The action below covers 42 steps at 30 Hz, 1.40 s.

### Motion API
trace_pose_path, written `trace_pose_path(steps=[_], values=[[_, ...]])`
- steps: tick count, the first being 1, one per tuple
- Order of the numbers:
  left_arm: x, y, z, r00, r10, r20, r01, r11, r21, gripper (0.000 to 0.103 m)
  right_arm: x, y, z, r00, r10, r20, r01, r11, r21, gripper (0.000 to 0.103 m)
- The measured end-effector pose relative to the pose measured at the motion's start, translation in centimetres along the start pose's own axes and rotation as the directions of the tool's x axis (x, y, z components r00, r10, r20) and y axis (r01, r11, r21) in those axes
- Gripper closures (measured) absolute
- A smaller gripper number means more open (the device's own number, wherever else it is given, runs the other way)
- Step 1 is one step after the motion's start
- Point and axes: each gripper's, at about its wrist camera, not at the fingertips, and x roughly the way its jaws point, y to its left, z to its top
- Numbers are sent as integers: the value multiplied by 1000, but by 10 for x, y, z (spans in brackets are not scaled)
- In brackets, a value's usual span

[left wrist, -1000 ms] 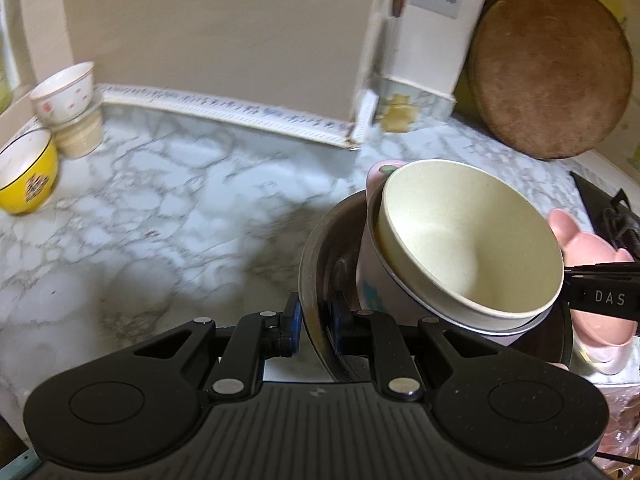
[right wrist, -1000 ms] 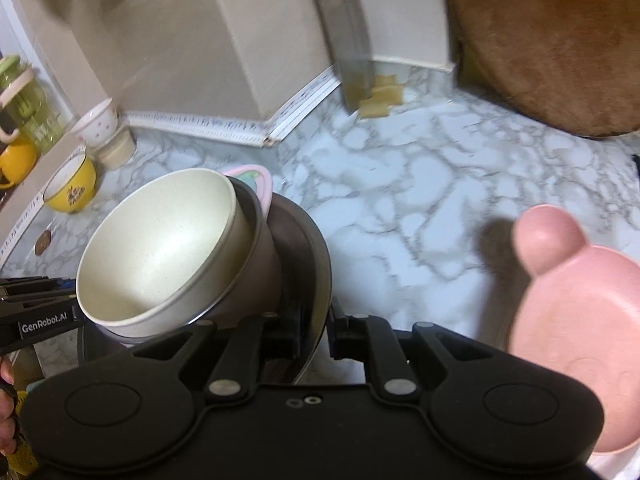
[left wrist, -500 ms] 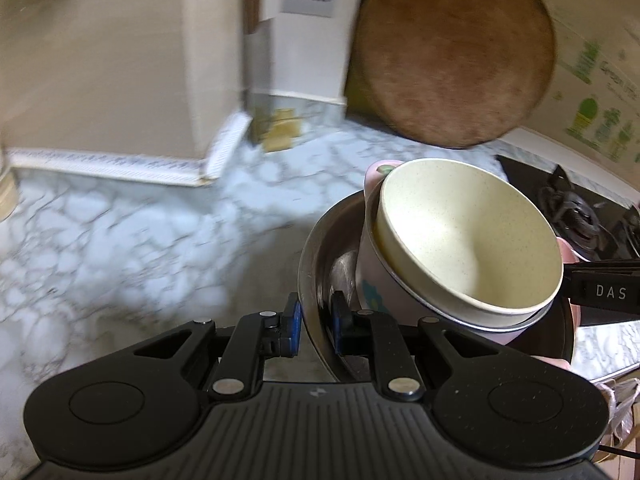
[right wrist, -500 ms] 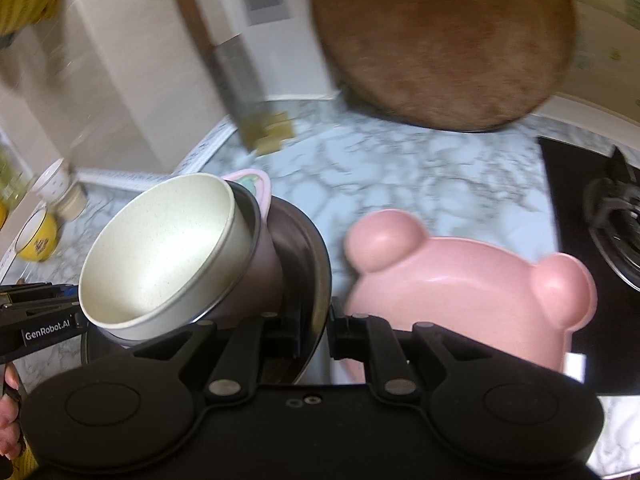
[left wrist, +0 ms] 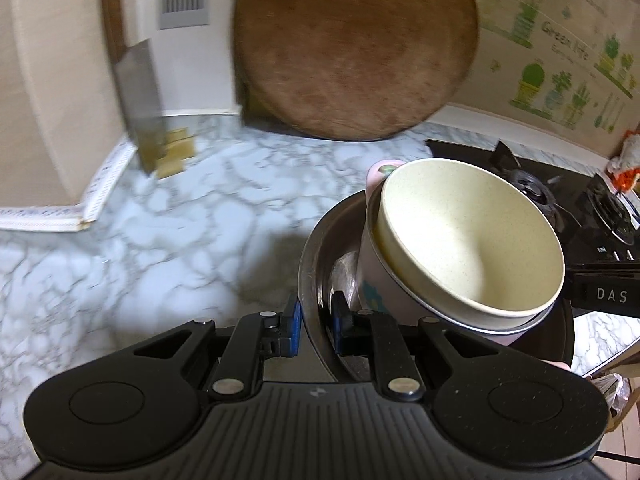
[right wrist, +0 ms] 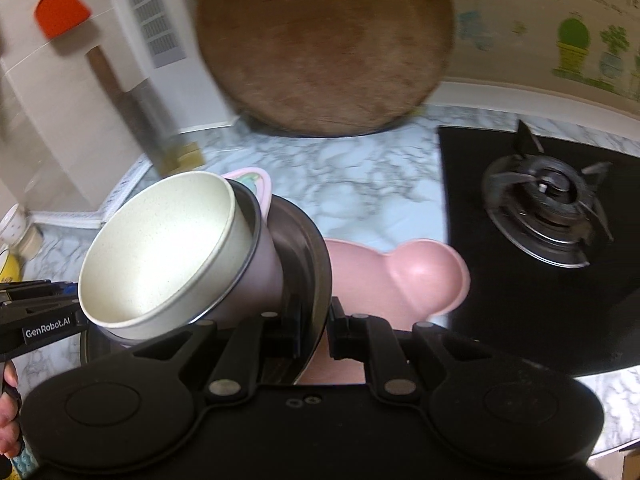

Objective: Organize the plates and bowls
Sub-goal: 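Carry the pan with pot and bowl over to the plate stack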

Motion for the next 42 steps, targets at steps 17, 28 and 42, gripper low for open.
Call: trace_pose_path(steps=[17, 28, 42], values=[[51, -44, -6, 1000, 6, -28, -4, 997, 71, 89, 27, -60, -20, 999, -42, -8, 42, 997, 58, 90], [61, -46, -12, 999, 12, -31, -9, 996, 87, 88, 38, -64, -27, 999, -50, -15, 50, 997, 50, 90], [64, -45, -9, 999, 20, -26, -17, 995, 101, 87, 40, -67, -23, 998, -68, -16, 69, 994, 79, 80]])
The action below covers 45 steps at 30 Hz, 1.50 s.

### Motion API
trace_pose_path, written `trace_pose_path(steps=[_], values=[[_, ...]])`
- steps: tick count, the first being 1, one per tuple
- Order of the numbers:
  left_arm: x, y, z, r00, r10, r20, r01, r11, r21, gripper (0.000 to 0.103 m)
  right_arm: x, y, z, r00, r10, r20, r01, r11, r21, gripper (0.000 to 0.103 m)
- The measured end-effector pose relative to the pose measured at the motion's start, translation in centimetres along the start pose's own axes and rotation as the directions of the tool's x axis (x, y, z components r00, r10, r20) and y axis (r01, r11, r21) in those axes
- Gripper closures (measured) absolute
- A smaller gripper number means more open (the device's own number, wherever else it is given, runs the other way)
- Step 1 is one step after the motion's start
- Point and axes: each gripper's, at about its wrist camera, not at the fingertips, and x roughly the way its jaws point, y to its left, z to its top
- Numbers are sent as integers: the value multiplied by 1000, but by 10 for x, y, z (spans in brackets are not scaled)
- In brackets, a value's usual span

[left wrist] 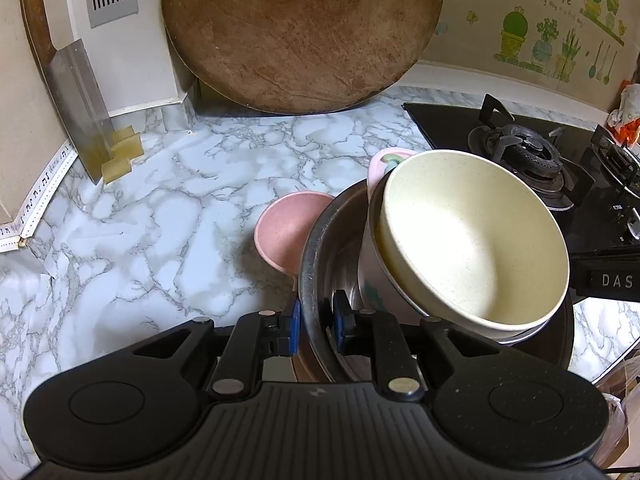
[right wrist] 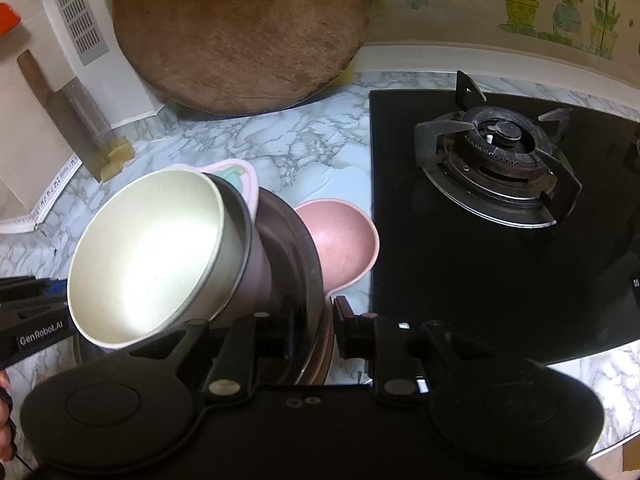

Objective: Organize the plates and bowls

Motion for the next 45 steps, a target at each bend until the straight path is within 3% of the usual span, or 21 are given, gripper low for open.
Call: trace_pose_path(steps=[6, 9, 11, 12, 23, 33, 35, 45], values=[[-1, 2, -1, 1000, -5, -2, 5, 1000, 2, 86, -4, -1, -2, 1000, -12, 7, 12, 1000, 23, 73], [-4, 6, -3, 1000, -6, 7, 6, 1000, -10, 69, -9, 0, -3, 1000, -18, 21, 18, 1000, 22, 67], [-9, 10, -5, 1000, -6, 27, 6, 1000, -16, 48, -13, 3, -3, 999, -24, 32, 23, 1000, 9, 60], [-11, 11, -6, 999, -3, 39, 4, 1000, -18, 45, -16, 5, -4, 999, -30, 38, 30, 1000, 1, 58], [-45, 24, -16, 994, -11, 107, 10, 1000, 10, 40, -57, 20, -13, 989, -31, 145, 36, 999, -33, 31], [-91, 24, -31, 981, -56, 184, 45, 997, 66, 37, -106, 49, -35, 954, 5, 299, 35, 991, -128, 13], [-101, 24, -35, 978, -70, 196, 58, 996, 66, 30, -114, 54, -40, 945, 13, 327, 35, 989, -141, 7], [-142, 23, -56, 957, -121, 265, 107, 992, 65, 23, -146, 70, -62, 905, 38, 424, 32, 987, -157, 0]])
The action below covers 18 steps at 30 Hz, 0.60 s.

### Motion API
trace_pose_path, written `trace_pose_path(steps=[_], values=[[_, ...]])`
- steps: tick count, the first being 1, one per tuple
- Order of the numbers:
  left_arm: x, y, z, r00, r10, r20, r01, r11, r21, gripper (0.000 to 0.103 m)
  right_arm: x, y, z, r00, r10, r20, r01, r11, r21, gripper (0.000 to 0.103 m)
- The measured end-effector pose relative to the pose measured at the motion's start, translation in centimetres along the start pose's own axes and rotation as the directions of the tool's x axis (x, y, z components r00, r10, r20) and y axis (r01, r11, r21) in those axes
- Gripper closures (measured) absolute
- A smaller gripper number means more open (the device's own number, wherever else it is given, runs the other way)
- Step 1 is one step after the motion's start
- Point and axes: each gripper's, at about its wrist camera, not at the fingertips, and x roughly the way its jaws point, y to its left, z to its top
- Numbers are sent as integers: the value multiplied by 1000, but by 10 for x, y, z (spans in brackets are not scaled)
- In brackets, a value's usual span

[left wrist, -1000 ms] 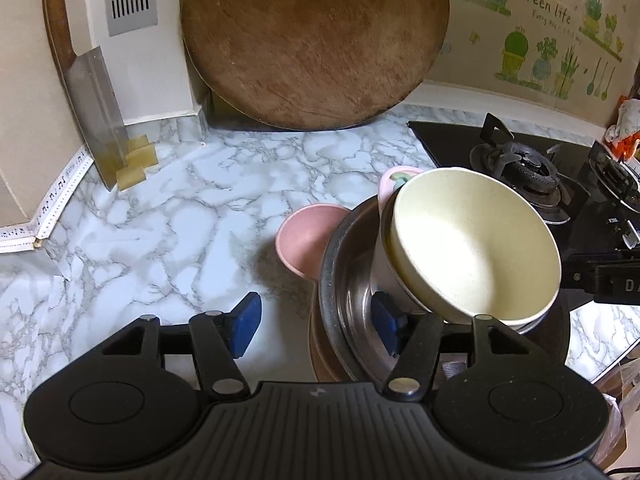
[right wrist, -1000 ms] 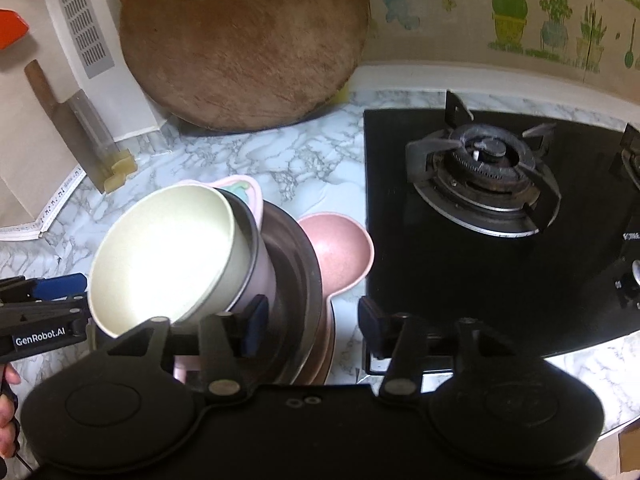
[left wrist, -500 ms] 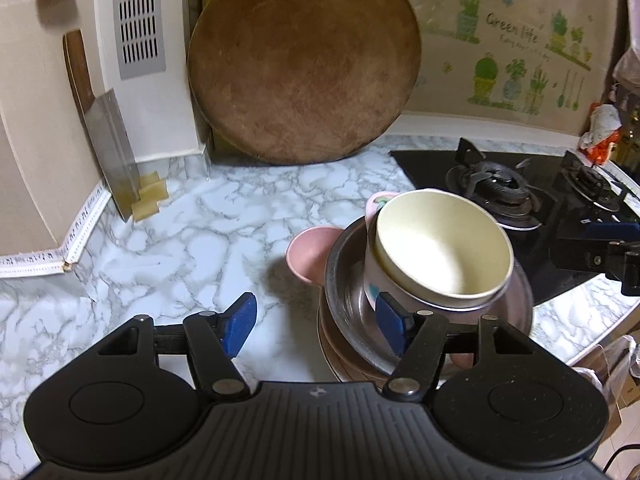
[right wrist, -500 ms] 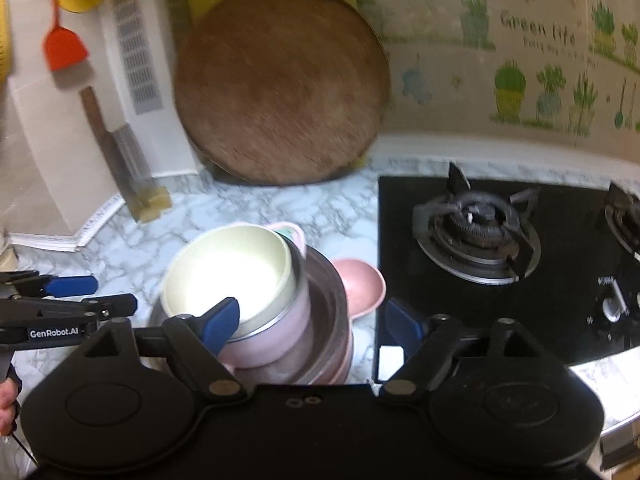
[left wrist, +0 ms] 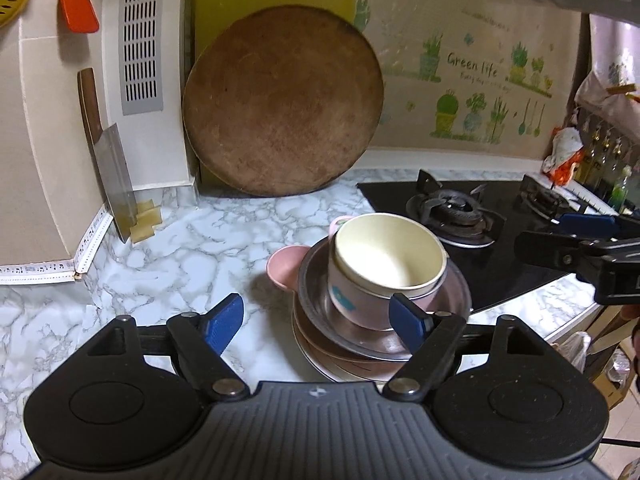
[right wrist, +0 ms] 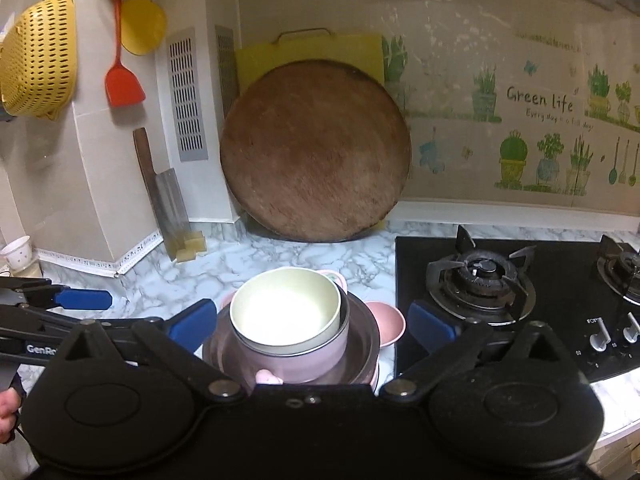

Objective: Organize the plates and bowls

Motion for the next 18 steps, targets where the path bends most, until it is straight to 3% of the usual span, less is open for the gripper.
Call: trace_pose_path(steps=[5, 18], values=[[-17, 1, -4, 999, -30, 40, 31, 999, -42, 0, -11, 3, -4, 1000, 5, 17, -5, 1000, 8, 0], [-40, 1, -17, 998, -4, 69, 9, 997, -71, 0, -28, 5, -13, 1000, 22, 13, -23, 998, 52, 0]])
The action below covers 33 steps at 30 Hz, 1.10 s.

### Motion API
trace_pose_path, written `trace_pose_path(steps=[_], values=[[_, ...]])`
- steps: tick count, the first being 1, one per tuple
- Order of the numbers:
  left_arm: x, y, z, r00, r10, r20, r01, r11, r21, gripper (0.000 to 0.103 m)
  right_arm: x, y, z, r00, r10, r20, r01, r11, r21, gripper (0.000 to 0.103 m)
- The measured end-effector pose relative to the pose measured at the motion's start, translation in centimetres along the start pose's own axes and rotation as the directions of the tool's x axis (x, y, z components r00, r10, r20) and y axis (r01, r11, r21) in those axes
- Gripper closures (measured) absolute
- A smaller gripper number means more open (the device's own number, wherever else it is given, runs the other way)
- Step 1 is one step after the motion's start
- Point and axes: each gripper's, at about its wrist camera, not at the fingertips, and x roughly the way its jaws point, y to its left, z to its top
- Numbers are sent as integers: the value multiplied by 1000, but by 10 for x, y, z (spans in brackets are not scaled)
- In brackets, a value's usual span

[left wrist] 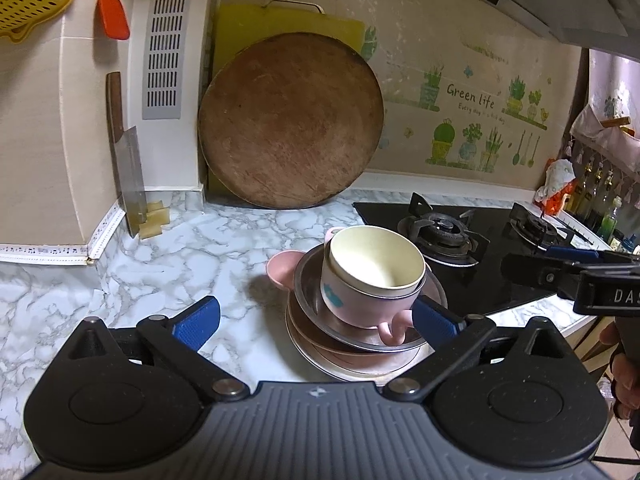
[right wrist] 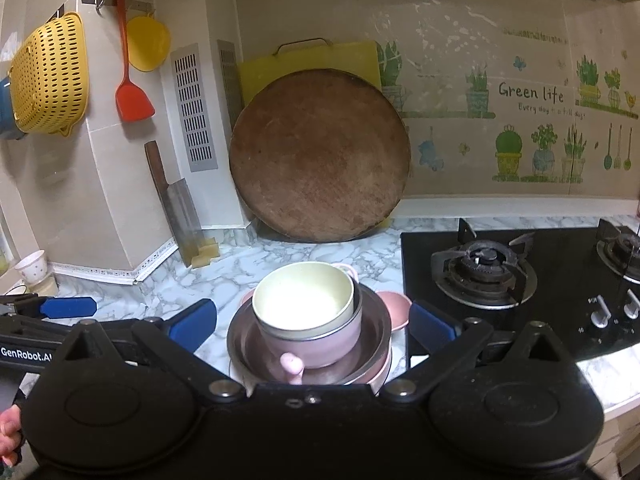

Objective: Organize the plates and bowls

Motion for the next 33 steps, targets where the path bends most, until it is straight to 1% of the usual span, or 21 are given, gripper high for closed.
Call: trace_pose_path(steps=[3, 12, 22, 33], values=[[-6, -1, -2, 1000, 5, 17, -5, 1000, -1, 0, -1, 3, -3, 1000, 9, -12, -9, 1000, 2, 0], [-10, -2, -5, 1000, -10, 24, 10, 1000, 1, 0, -1, 9, -8, 999, 34, -29, -34, 999, 9, 0], [-13, -2, -7, 1000, -16, 18, 16, 1000, 1, 0, -1, 14, -10, 999, 43, -31, -42, 999, 23, 0], [-14, -4, -8, 1000, -16, 4, 16, 1000, -9, 0, 2, 15, -13, 997, 47, -54, -46, 999, 24, 0]])
